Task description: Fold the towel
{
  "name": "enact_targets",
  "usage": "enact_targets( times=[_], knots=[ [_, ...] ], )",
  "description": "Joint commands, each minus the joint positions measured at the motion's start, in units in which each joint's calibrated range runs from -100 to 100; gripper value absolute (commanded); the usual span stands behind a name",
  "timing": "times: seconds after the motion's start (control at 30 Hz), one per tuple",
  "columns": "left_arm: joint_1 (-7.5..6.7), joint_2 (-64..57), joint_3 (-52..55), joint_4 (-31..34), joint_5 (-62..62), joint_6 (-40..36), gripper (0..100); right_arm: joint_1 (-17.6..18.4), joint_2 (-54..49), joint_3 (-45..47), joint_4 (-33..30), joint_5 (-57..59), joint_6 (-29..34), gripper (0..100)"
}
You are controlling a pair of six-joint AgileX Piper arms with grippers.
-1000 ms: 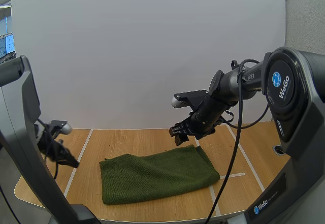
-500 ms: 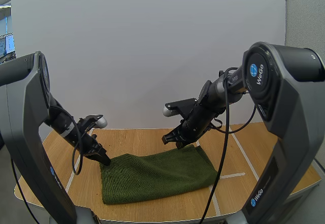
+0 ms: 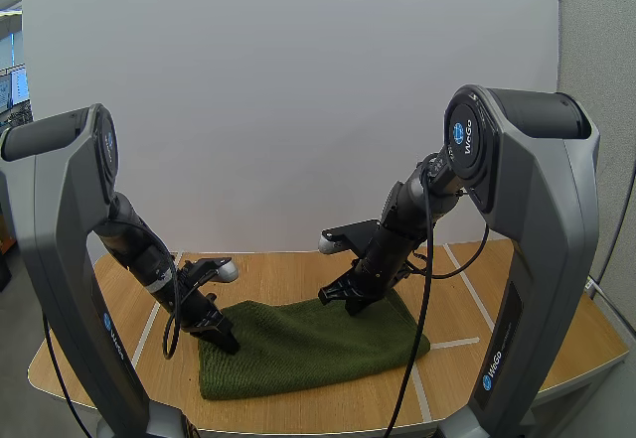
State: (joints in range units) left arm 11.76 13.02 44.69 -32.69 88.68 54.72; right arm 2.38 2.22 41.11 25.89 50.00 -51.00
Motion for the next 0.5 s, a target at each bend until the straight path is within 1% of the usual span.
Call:
enact_targets(
  times=[0.0,0.23,0.47],
  knots=[
    [-0.17,0.23,0.13,3.3,-5.25,-1.36,0,-1.43,-0.12,0.21,-1.76,-0.68,-0.37,0],
    [-0.17,0.23,0.13,5.38,-6.19,-1.67,0,-3.91,-0.12,0.56,-2.63,-0.18,-0.37,0],
    [-0.17,0.23,0.01,6.26,-6.19,-2.07,0,-4.23,0.38,4.02,-3.1,-3.85,-0.37,0]
  ],
)
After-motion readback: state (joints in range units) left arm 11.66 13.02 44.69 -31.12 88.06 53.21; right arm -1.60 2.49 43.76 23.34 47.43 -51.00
